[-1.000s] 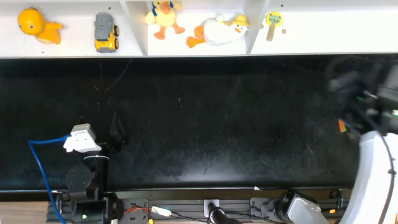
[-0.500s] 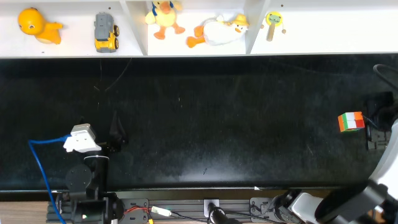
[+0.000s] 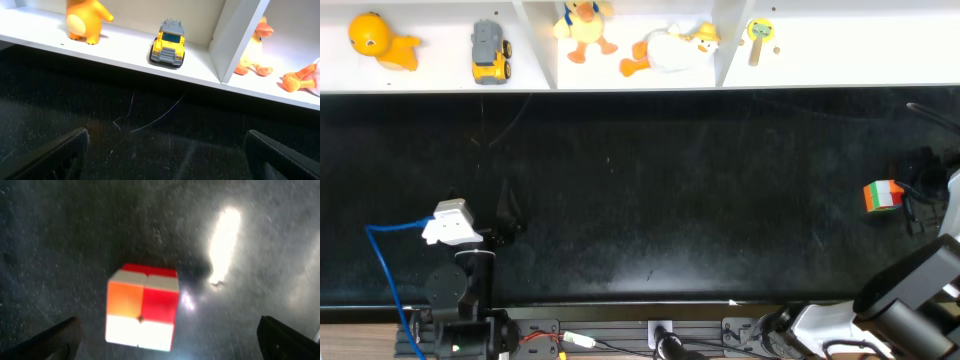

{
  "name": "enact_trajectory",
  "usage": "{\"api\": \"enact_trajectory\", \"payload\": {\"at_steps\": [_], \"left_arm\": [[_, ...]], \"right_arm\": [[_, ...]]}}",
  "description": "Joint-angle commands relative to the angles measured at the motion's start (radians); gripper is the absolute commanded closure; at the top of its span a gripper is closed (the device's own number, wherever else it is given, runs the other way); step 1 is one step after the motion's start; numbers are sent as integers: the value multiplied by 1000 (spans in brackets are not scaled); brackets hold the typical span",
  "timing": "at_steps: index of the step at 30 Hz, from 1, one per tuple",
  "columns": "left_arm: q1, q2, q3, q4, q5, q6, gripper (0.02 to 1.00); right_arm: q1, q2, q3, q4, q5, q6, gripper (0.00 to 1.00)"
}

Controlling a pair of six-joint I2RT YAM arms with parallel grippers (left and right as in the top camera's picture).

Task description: Store Toys

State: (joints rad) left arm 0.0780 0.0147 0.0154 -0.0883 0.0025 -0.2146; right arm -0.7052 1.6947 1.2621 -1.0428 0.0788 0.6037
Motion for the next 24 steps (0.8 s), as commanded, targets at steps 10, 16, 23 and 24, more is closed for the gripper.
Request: {"api": "enact_trajectory", "payload": {"at_steps": [10, 16, 23, 24], "left_arm": [[-7, -12, -8, 5, -12, 4, 20], [-7, -12, -8, 5, -12, 4, 20], [-7, -12, -8, 5, -12, 4, 20], [-7, -12, -8, 5, -12, 4, 20]], "right_arm": [[12, 85, -24, 64, 0, -35, 60], [17, 85, -65, 128, 0, -35, 86], [60, 86, -86, 172, -1, -32, 97], [68, 86, -91, 177, -1, -31, 99]]}}
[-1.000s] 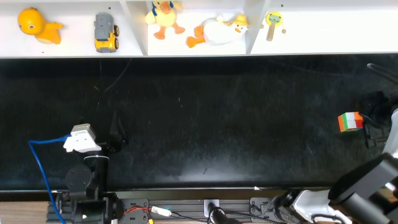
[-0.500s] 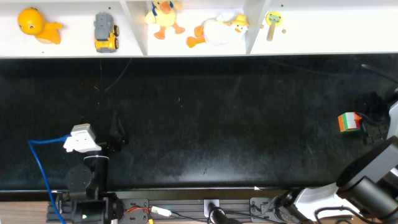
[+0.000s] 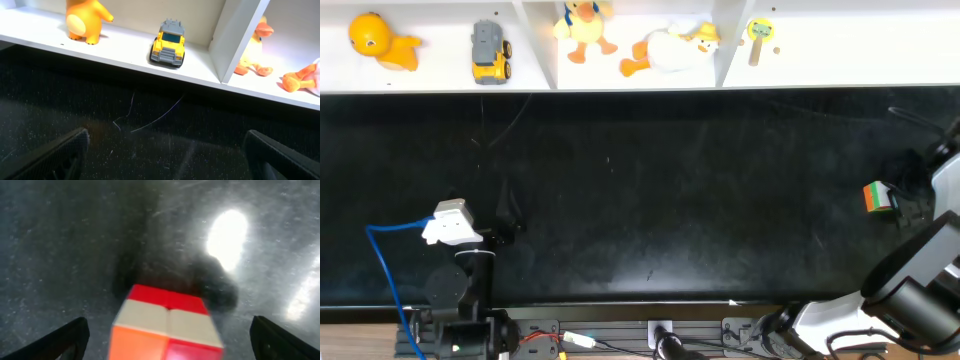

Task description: Store Toys

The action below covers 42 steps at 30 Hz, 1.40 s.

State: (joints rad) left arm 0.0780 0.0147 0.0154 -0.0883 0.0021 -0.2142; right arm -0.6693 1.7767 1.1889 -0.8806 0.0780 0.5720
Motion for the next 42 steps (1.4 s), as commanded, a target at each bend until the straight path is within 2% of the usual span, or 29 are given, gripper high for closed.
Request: {"api": "enact_trajectory", "payload": {"at_steps": [1, 14, 17, 18, 26, 28, 38, 42], "left_arm": [[-7, -12, -8, 5, -12, 4, 23], [-7, -12, -8, 5, -12, 4, 20], [-7, -12, -8, 5, -12, 4, 20], [-7, -12, -8, 5, -12, 4, 20], [-7, -12, -8, 5, -12, 4, 20], [-7, -12, -8, 5, -12, 4, 20], [-7, -12, -8, 5, -12, 4, 20], [-7, -12, -8, 5, -12, 4, 20]], "right_arm": [[39, 4, -22, 19, 0, 5, 102], [62, 5, -42, 51, 25, 18, 104], [62, 16, -42, 48, 26, 15, 66], [62, 21, -42, 47, 24, 15, 9], [62, 70, -43, 41, 24, 15, 3], [62, 70, -43, 43, 24, 15, 31], [62, 70, -43, 38, 24, 11, 371], [62, 70, -42, 27, 24, 7, 426]]}}
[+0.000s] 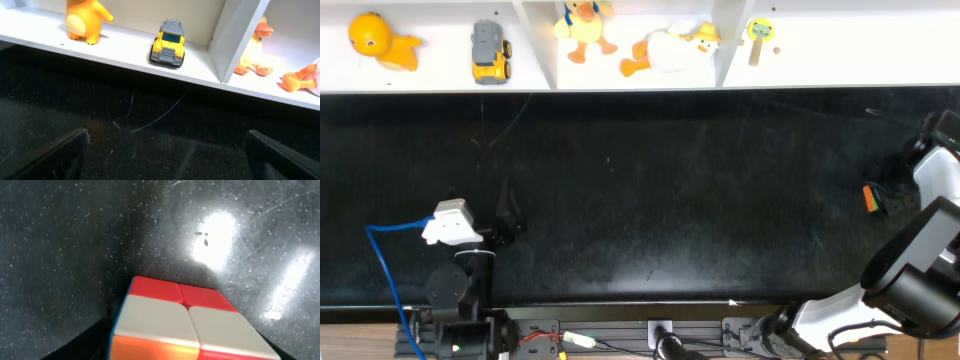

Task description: Store Toys

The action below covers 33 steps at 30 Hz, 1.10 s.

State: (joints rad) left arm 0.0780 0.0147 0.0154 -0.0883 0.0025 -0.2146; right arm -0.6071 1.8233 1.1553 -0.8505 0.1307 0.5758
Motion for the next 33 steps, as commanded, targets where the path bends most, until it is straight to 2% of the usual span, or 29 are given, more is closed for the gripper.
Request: {"api": "enact_trajectory", "payload": {"at_steps": [1, 12, 19, 22, 26, 30, 31, 32, 33], "left_arm": [[-7, -12, -8, 5, -12, 4, 20], [-7, -12, -8, 5, -12, 4, 20], [-7, -12, -8, 5, -12, 4, 20], [-7, -12, -8, 5, -12, 5, 20], [-7, -12, -8, 5, -12, 4, 20], [-7, -12, -8, 5, -12, 4, 20], [-7, -12, -8, 5, -12, 4, 20], [-7, -12, -8, 5, -12, 4, 20], [-7, -12, -8, 5, -12, 4, 20]], "right_arm": [[0, 22, -8, -6, -29, 2, 432], [0, -63, 2, -32, -26, -77, 514], [0, -171, 24, -37, -2, -121, 614], [5, -210, 26, -42, -2, -142, 614], [26, -272, 29, -32, -7, -191, 621], [57, -326, 31, 47, -32, -290, 625], [65, -333, 31, 73, -35, -303, 647], [72, -338, 32, 107, -37, -315, 717], [80, -341, 31, 140, -42, -332, 875]]}}
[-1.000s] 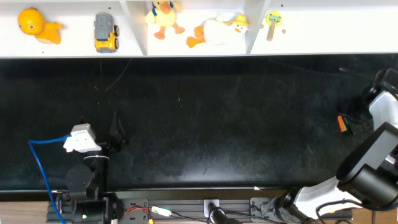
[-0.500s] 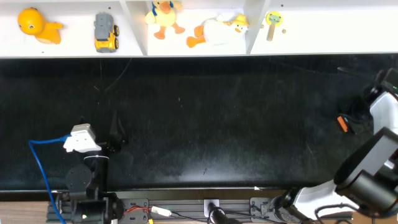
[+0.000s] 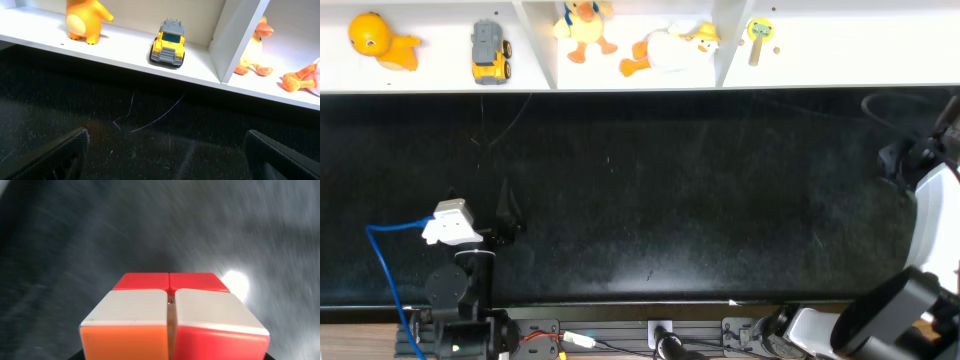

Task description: Store Toys

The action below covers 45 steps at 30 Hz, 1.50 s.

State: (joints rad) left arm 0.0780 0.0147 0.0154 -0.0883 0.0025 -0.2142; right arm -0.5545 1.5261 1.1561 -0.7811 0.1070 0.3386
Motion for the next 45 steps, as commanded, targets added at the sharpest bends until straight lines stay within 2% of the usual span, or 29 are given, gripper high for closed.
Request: {"api": "enact_trajectory", "payload": {"at_steps": [1, 4, 8, 11, 14, 16, 21, 24, 32, 38, 45], "left_arm": [[-7, -12, -8, 5, -12, 4, 20], [-7, -12, -8, 5, -12, 4, 20], [-7, -12, -8, 5, -12, 4, 20], [-7, -12, -8, 5, -12, 4, 20], [-7, -12, -8, 5, -12, 4, 20], [-7, -12, -8, 5, -12, 4, 20], [-7, -12, -8, 5, -12, 4, 20], [-7, -12, -8, 5, -12, 4, 20], [-7, -12, -8, 5, -12, 4, 20], [-7, -12, -8, 5, -12, 4, 20], [-7, -12, -8, 5, -12, 4, 20]], "right_arm": [[32, -43, 31, 101, -28, -109, 956], [43, -42, 31, 206, -75, -157, 954], [45, -42, 31, 377, -193, -301, 956], [45, -42, 31, 478, -237, -340, 956], [45, -42, 31, 525, -328, -348, 956], [47, -41, 31, 531, -398, -401, 956], [77, -20, 31, 533, -402, -624, 956], [81, 6, 31, 573, -403, -700, 956], [50, 180, 31, 758, -411, -700, 956], [31, 287, 31, 908, -534, -698, 956], [32, 379, 31, 1051, -623, -652, 956]]}}
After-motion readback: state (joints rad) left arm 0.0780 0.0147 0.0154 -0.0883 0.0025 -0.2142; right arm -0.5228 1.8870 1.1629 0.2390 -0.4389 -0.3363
